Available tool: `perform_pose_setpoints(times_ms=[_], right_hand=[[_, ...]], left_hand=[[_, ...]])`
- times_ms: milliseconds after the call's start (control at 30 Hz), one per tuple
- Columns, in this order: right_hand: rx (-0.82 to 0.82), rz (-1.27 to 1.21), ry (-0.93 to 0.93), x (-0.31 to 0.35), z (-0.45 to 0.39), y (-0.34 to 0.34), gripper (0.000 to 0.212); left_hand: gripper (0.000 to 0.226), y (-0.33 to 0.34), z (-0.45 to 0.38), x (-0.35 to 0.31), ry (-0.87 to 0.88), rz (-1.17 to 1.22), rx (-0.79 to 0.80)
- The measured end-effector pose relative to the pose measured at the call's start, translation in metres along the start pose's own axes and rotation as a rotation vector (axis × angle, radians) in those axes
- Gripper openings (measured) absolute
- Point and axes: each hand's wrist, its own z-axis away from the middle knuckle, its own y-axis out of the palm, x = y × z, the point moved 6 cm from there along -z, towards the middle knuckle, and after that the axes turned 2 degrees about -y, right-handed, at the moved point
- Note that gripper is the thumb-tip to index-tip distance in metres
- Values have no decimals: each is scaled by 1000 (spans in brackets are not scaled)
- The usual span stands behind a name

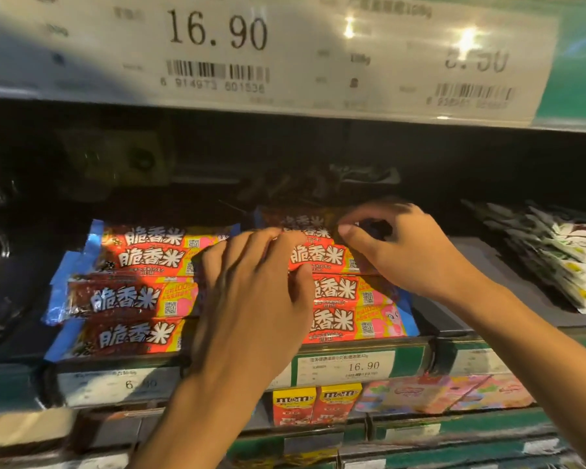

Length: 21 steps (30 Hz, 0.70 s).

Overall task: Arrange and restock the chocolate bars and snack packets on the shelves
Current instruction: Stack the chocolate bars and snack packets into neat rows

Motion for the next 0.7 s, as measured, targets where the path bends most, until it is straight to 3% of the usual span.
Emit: perform_pose_setpoints(times_ms=[167, 267, 400, 500, 600, 700], right_hand=[[13, 12, -3, -5, -8, -4, 19], [154, -15, -6, -4, -11, 7, 21], [279, 61, -99, 6, -4, 21, 42], [251, 27, -55, 2, -10, 9, 38], [183, -41, 1, -9, -37, -1, 20], [249, 25, 0, -19, -75, 14, 28]], left_hand=[[37, 2, -2, -3, 7, -30, 11], [38, 2, -5, -2, 3, -23, 22], [38, 3, -7, 0, -7, -23, 24], [38, 4, -7, -1, -1, -11, 16], [38, 3, -6, -2, 3, 10, -13], [39, 4, -6, -2, 13, 9, -33]])
